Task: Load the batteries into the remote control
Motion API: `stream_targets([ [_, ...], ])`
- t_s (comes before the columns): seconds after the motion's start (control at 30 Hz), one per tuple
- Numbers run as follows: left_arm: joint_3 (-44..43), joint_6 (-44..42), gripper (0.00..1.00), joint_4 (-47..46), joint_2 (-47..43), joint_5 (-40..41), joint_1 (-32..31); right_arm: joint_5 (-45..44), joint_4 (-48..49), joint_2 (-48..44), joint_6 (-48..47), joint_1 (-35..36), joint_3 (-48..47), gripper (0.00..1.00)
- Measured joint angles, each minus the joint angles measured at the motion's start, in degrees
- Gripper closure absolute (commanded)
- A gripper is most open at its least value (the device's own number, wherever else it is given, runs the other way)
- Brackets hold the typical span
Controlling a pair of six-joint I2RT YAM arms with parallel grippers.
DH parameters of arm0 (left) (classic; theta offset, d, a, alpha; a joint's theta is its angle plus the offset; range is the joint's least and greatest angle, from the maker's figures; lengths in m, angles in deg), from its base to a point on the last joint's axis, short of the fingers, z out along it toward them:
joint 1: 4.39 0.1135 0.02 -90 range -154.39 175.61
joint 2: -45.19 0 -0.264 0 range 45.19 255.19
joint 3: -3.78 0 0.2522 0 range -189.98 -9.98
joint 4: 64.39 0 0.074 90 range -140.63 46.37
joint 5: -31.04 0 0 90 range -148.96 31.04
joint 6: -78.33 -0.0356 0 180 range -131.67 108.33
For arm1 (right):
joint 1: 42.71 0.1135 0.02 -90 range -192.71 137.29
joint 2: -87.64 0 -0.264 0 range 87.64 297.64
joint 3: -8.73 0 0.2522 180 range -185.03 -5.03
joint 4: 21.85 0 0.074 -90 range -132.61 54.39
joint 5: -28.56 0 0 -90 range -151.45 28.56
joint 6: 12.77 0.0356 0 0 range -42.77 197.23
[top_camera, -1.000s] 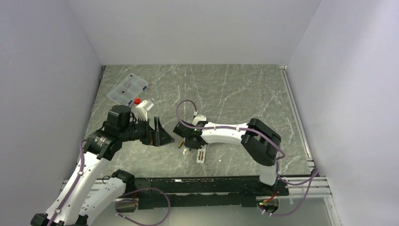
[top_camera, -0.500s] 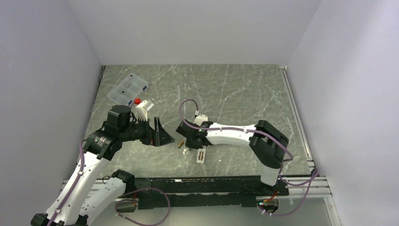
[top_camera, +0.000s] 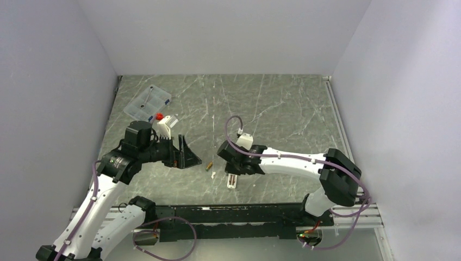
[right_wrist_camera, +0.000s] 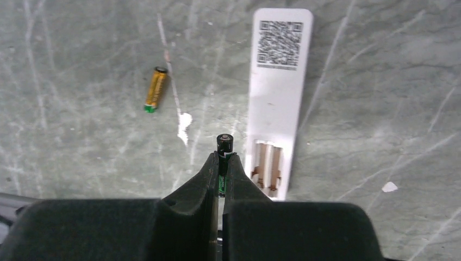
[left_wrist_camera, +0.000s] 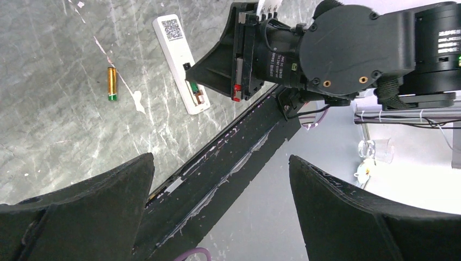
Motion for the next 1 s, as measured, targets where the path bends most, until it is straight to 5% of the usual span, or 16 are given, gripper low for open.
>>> stream_targets([
  [1.0,0.0,0.0,0.01,0.0,0.1,0.5,0.0,-0.7,3.0,0.0,0.4,0.0,6.1,1.00],
])
